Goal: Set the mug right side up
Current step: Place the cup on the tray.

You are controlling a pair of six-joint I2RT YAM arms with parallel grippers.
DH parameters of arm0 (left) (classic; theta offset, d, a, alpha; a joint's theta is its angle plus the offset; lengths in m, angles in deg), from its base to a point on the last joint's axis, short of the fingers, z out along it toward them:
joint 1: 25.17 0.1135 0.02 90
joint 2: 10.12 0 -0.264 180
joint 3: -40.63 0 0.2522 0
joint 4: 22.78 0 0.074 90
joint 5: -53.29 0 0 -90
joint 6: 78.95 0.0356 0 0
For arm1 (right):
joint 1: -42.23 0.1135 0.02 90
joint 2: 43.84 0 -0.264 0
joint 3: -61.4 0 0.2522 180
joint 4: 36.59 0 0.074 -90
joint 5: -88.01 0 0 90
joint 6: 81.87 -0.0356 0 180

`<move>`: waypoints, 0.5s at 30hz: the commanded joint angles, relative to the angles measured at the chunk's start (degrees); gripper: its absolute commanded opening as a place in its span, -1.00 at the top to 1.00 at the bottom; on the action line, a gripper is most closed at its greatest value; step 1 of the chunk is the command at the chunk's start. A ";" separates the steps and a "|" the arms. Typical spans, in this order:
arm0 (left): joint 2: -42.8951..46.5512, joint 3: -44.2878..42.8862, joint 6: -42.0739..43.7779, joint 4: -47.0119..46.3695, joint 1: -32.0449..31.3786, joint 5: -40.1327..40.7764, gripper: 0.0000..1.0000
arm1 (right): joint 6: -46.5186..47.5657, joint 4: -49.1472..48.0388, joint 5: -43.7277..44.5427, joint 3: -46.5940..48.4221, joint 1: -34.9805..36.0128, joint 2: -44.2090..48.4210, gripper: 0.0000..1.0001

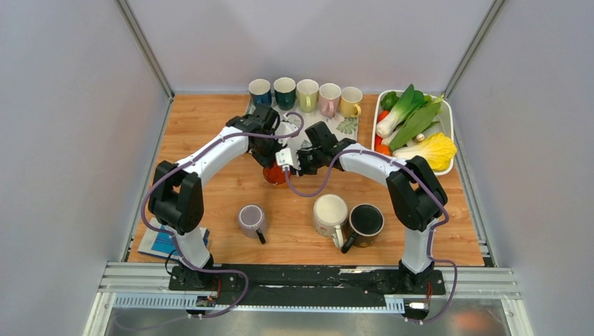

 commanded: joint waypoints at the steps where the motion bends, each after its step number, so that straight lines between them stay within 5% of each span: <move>1: 3.71 -5.89 -5.38 -1.70 3.31 -0.68 0.57 | -2.70 -5.80 1.93 -0.88 0.85 0.34 1.00; 7: 3.78 -17.19 -6.28 2.51 11.60 -2.84 0.25 | -12.25 -12.44 1.88 -1.62 0.33 2.63 1.00; 11: 6.29 -21.41 0.33 0.86 14.14 -5.09 0.20 | -23.08 -19.46 5.10 -1.67 -0.65 2.77 1.00; 12: 7.04 -21.27 1.62 0.11 14.21 -5.19 -0.07 | -25.55 -20.59 5.98 -1.50 -0.91 2.56 1.00; 15: 11.90 -17.30 5.21 -4.81 14.23 -8.42 -0.26 | -30.16 -23.26 6.85 -0.52 -1.55 1.50 1.00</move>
